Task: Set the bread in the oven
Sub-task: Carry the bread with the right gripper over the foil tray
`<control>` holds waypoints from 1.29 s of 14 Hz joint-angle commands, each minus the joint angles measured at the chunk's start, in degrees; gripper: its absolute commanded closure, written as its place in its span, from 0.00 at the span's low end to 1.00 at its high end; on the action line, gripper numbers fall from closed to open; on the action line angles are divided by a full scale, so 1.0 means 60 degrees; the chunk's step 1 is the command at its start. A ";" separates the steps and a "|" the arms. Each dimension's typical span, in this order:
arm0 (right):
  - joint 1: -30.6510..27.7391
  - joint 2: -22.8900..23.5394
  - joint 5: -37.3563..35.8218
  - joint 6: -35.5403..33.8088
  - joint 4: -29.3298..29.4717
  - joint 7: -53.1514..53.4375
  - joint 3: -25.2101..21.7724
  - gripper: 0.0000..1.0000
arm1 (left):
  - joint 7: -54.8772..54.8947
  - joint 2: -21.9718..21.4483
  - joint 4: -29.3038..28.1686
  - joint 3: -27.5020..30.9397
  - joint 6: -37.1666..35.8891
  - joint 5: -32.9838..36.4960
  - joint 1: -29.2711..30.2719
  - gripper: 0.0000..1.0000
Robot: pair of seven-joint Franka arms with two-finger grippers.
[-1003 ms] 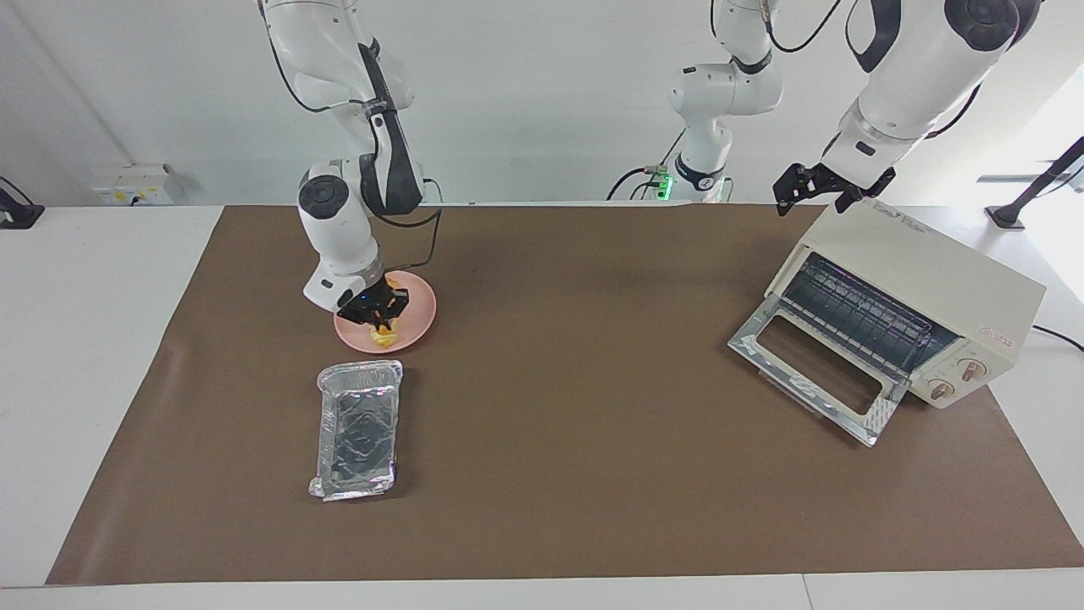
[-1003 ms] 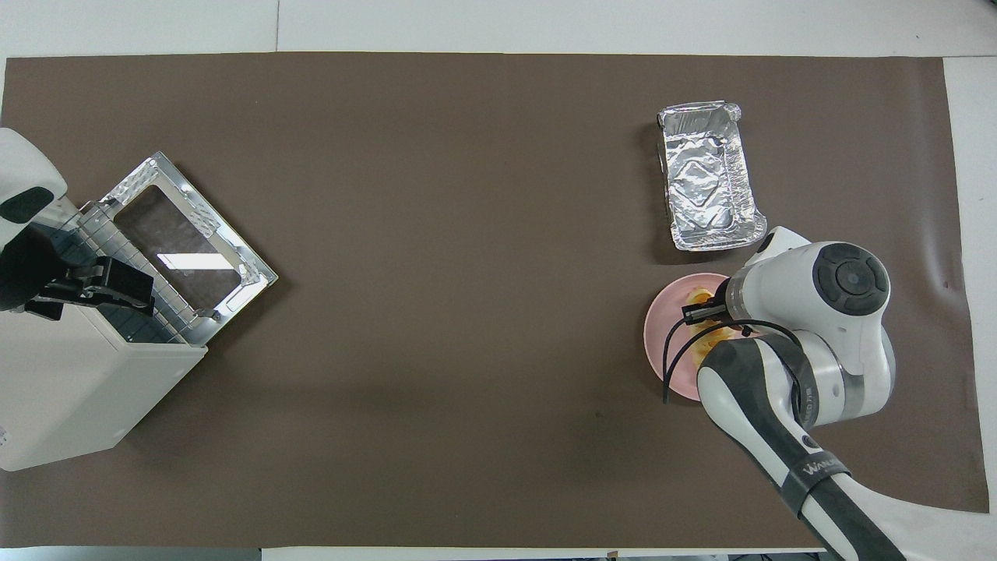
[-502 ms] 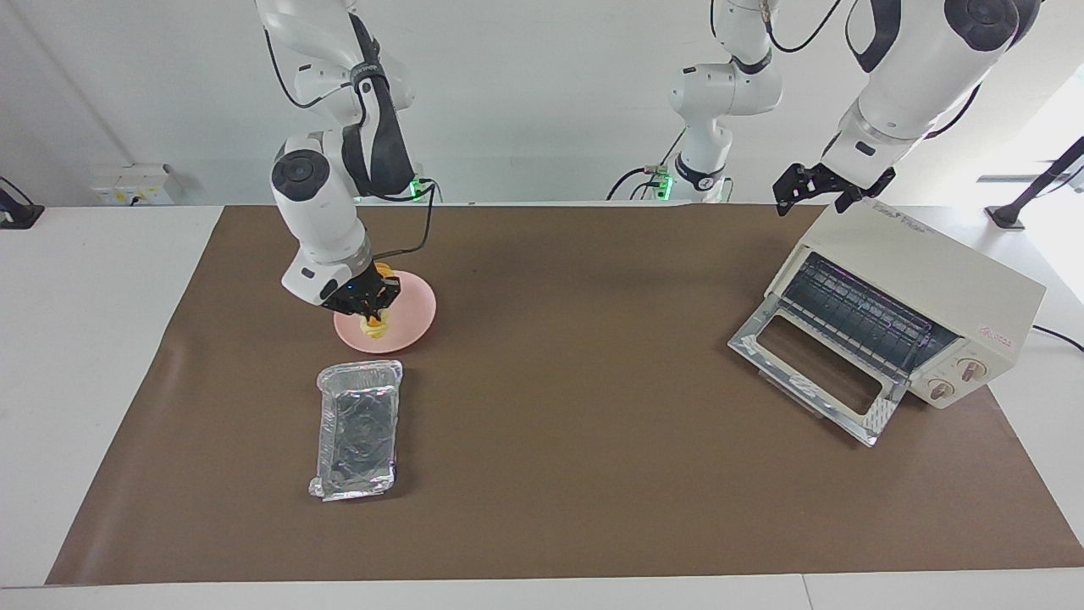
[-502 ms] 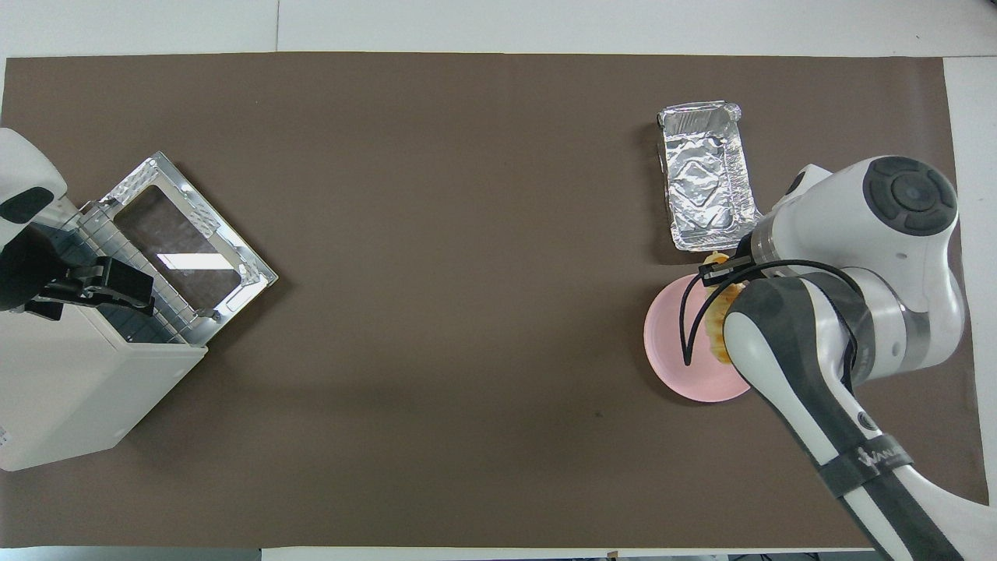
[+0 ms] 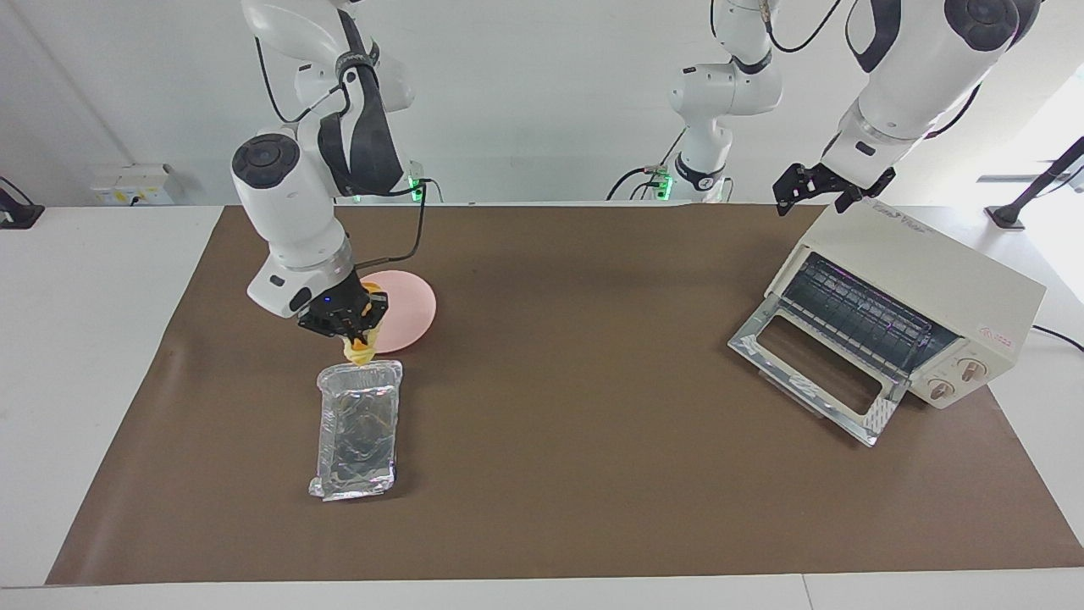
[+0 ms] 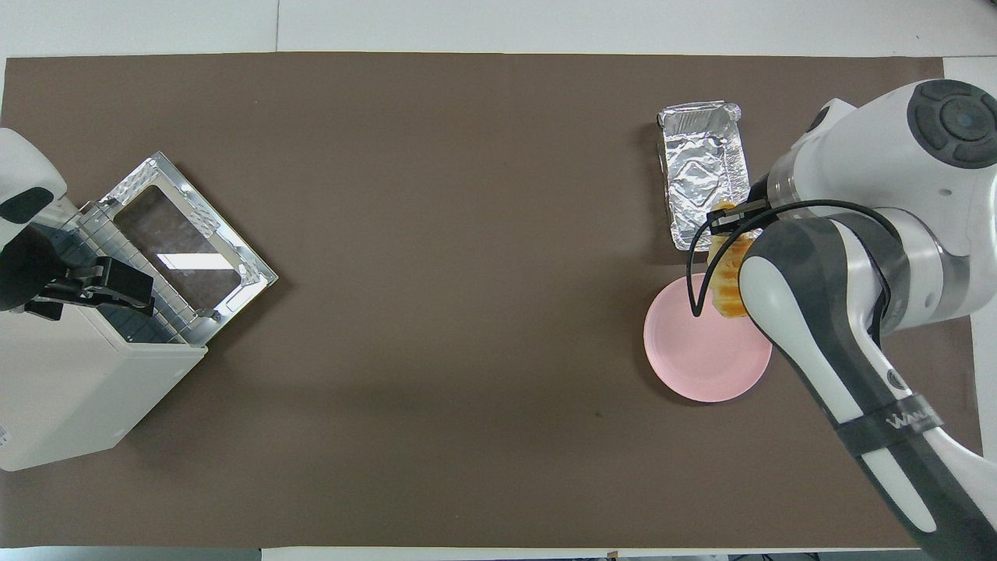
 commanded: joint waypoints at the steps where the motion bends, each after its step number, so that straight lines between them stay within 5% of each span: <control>1: -0.0114 0.1780 -0.0190 -0.0951 0.2196 -0.0078 0.0054 1.00 | 0.0023 -0.0142 -0.0039 -0.0045 -0.0100 -0.0055 0.0085 0.00; 3: -0.0099 0.3200 -0.0277 -0.1422 0.4010 -0.0078 0.0040 1.00 | 0.0023 -0.0142 -0.0024 -0.0045 -0.0100 -0.0055 0.0085 0.00; 6: -0.0113 0.4288 -0.0337 -0.1337 0.5056 -0.0078 0.0011 1.00 | 0.0023 -0.0142 -0.0024 -0.0045 -0.0100 -0.0055 0.0085 0.00; 13: -0.0128 0.4555 -0.0527 0.1034 0.3729 -0.0078 -0.0033 1.00 | 0.0023 -0.0142 -0.0024 -0.0045 -0.0100 -0.0041 0.0085 0.00; 16: -0.0143 0.4409 -0.0527 0.1053 0.3477 -0.0049 -0.0033 1.00 | 0.0023 -0.0142 -0.0024 -0.0045 -0.0100 -0.0055 0.0085 0.00; 17: -0.0186 0.4394 -0.0527 0.0980 0.3491 -0.0049 -0.0048 0.85 | 0.0023 -0.0142 -0.0024 -0.0045 -0.0100 -0.0041 0.0085 0.00; 18: -0.0288 0.4336 -0.0527 0.0848 0.3520 -0.0063 -0.0034 0.18 | 0.0023 -0.0142 -0.0024 -0.0045 -0.0100 -0.0055 0.0085 0.00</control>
